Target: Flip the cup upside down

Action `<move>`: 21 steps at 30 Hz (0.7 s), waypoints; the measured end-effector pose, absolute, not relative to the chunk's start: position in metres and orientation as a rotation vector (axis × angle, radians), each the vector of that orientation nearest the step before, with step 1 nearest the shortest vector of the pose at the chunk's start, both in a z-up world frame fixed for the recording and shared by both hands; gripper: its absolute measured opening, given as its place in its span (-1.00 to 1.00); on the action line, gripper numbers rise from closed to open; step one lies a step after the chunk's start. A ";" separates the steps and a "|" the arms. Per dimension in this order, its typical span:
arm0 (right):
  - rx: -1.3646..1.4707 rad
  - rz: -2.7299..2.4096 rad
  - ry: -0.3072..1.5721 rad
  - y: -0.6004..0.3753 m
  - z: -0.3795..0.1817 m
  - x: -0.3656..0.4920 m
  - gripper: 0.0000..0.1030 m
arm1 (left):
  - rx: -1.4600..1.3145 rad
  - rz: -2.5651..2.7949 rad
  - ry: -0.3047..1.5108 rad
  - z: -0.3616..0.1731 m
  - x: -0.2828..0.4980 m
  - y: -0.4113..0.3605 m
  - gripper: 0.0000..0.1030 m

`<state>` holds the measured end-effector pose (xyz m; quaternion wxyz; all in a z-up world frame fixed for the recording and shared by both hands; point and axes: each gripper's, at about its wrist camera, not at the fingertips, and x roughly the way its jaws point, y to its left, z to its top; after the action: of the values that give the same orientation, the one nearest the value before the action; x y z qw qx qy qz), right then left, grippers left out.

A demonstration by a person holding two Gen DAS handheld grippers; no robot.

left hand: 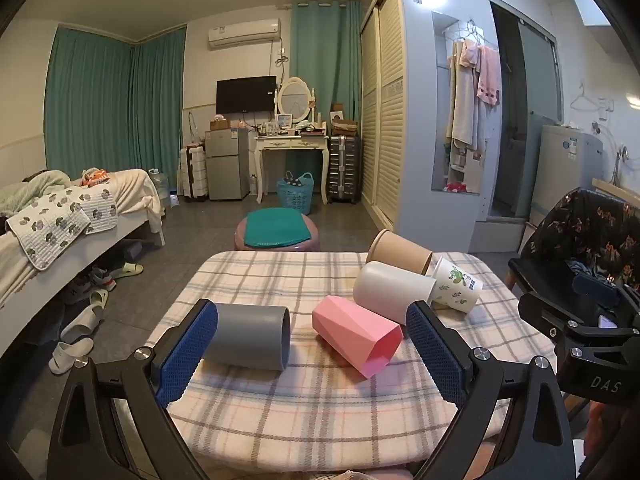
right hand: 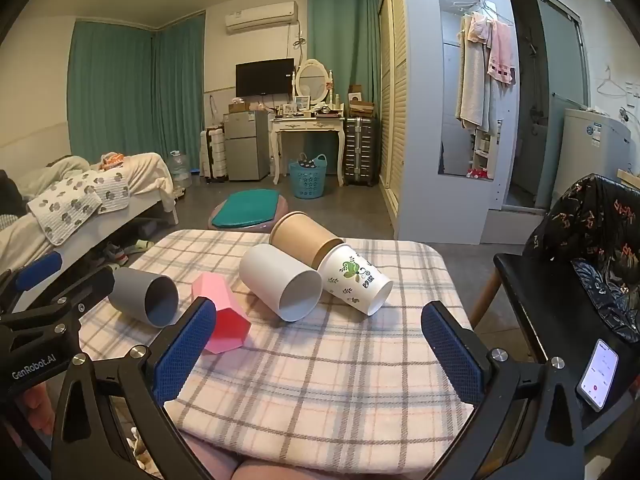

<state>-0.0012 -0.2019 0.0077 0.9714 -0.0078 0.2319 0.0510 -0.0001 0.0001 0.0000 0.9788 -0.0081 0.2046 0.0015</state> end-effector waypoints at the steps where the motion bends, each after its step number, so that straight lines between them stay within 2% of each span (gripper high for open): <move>1: -0.015 0.103 0.468 -0.202 0.008 -0.001 0.99 | -0.017 0.003 0.413 0.000 0.000 0.000 0.91; 21: -0.007 0.109 0.481 -0.202 0.007 0.000 0.99 | -0.015 0.002 0.415 0.000 0.000 0.000 0.91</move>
<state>0.0005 -0.2020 0.0068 0.9697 -0.0034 0.2382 0.0540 0.0001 0.0001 0.0002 0.9785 -0.0072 0.2060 0.0012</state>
